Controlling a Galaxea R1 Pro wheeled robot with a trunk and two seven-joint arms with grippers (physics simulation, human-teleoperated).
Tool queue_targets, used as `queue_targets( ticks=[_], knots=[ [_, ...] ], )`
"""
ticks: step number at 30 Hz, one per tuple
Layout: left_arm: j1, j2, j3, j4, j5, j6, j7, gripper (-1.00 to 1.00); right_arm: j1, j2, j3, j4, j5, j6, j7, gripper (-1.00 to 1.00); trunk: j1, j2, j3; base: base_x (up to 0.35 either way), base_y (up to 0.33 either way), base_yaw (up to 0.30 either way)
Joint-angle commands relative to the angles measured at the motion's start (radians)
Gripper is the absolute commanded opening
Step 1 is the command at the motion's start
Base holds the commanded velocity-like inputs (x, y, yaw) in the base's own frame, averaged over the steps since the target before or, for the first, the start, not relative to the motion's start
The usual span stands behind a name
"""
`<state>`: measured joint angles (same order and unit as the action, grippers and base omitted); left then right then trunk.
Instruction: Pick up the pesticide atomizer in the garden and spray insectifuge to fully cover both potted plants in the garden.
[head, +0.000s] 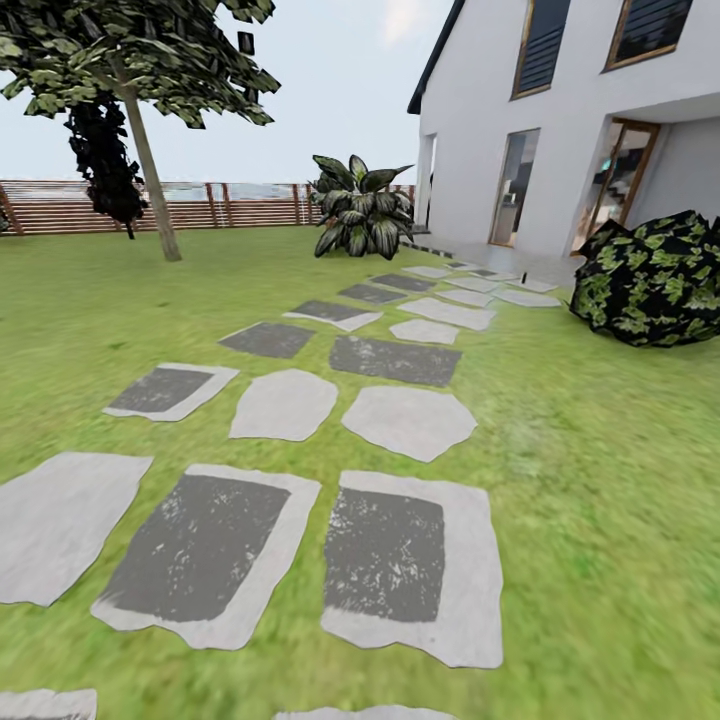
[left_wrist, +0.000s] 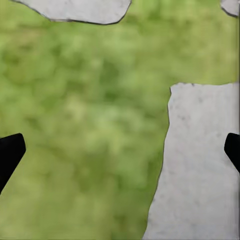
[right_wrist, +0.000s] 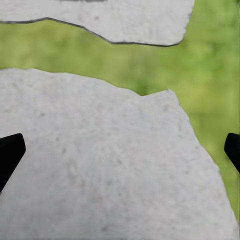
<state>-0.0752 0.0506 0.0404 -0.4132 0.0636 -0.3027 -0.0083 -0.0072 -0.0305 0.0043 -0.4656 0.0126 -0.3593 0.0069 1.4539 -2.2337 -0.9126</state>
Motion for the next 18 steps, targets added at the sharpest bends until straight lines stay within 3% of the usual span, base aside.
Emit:
queue_targets(
  ticks=[1, 18],
  knots=[
    [0.0, 0.0, 0.0, 0.001, 0.007, -0.003, -0.001, 1.0, -0.001, 0.0, 0.0, 0.001, 0.001, -0.003, 0.001, 1.0, 0.0, 0.0, -0.001, 0.34, -0.081, 0.0],
    [0.0, 0.0, 0.0, 0.001, 0.006, -0.003, -0.001, 1.0, -0.001, 0.0, 0.0, 0.001, 0.001, -0.004, 0.001, 1.0, 0.0, 0.0, -0.001, 0.34, -0.081, 0.0]
  ],
)
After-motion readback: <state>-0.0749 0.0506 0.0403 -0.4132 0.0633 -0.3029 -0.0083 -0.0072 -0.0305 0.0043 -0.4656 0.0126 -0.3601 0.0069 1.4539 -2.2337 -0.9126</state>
